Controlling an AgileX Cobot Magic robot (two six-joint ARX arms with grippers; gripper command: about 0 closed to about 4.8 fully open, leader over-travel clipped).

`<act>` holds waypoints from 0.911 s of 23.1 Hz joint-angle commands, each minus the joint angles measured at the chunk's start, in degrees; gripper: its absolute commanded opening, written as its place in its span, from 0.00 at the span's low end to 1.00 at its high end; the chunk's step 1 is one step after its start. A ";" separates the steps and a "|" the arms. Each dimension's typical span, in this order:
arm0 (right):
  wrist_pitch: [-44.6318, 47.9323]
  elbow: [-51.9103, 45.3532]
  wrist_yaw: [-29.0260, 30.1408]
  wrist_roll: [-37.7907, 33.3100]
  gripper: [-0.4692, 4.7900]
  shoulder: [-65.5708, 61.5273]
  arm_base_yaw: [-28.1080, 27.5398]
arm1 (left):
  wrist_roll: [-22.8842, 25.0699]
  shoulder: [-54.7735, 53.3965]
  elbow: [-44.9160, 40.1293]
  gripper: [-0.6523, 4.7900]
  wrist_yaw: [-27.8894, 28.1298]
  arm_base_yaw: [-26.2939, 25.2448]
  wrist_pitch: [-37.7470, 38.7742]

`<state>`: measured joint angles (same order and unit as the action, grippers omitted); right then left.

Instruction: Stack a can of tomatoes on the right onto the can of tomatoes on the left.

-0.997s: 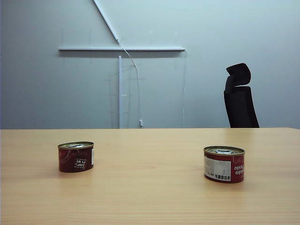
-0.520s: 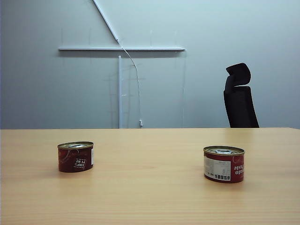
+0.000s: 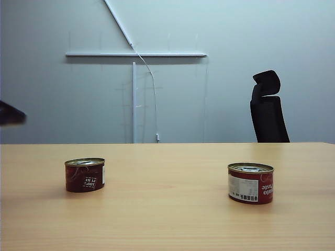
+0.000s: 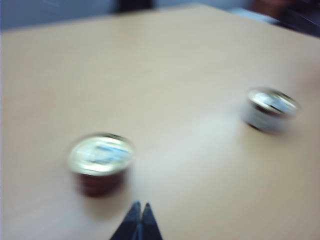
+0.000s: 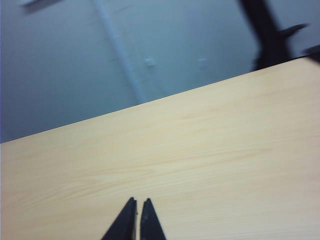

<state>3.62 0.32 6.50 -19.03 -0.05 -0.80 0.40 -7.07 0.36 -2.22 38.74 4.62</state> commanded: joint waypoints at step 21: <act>2.01 16.24 -3.89 18.86 1.00 -50.84 33.03 | 0.00 -3.21 0.13 0.11 -0.17 15.15 -0.42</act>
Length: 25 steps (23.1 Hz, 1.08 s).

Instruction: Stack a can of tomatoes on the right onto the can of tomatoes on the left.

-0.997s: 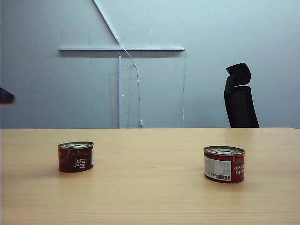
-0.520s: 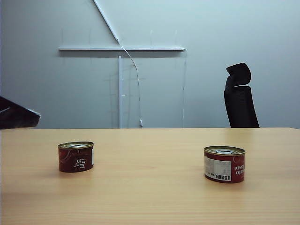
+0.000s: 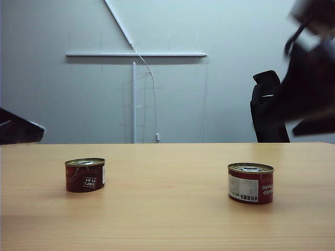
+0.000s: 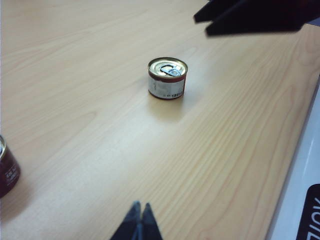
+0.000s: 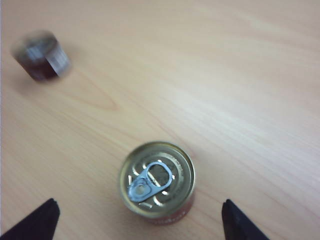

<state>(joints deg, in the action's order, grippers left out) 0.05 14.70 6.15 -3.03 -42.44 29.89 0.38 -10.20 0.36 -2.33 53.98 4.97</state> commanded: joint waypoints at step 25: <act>20.24 4.92 -5.95 2.86 0.55 -31.04 2.58 | 0.02 -0.07 0.13 0.11 -0.04 -0.15 -0.76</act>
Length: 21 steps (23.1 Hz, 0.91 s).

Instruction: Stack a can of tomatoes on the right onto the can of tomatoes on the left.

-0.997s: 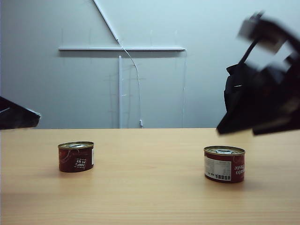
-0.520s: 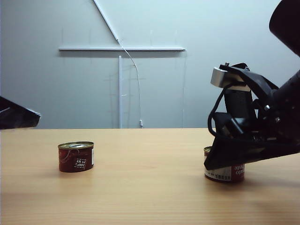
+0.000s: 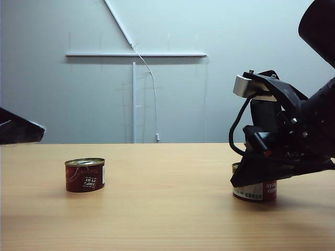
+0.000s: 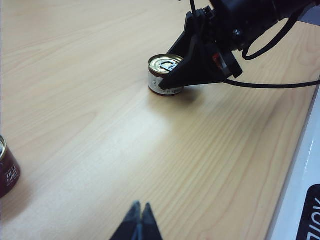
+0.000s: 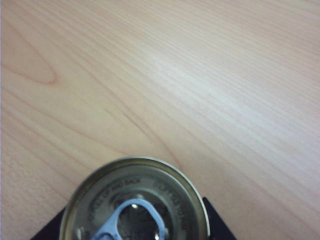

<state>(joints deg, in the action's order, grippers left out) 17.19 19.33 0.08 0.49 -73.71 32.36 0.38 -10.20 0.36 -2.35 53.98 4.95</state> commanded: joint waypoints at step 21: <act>-12.68 49.24 16.68 8.11 0.55 -32.83 13.81 | 0.02 -0.02 0.15 0.11 -0.24 -21.00 -0.76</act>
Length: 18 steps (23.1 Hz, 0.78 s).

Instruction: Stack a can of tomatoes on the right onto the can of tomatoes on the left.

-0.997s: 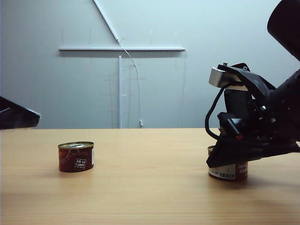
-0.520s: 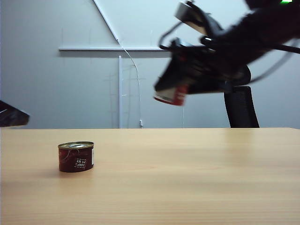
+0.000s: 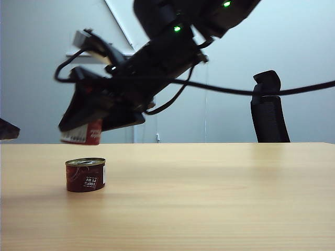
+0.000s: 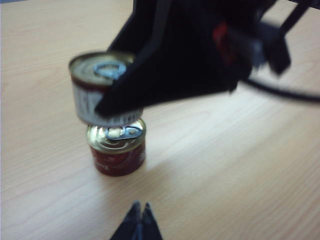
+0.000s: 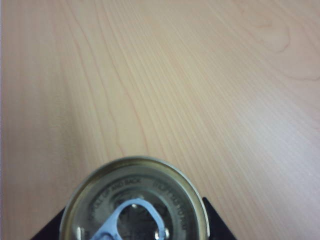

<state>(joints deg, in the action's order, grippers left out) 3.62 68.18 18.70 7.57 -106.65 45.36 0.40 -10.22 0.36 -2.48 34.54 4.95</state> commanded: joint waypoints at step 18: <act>-0.35 0.39 -8.68 1.92 0.55 -1.73 2.38 | 0.00 0.00 0.15 0.11 0.11 -3.61 -0.76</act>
<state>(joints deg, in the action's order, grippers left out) 2.07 68.25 9.89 9.45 -108.71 47.66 0.40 -10.20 0.36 -2.20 30.89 4.95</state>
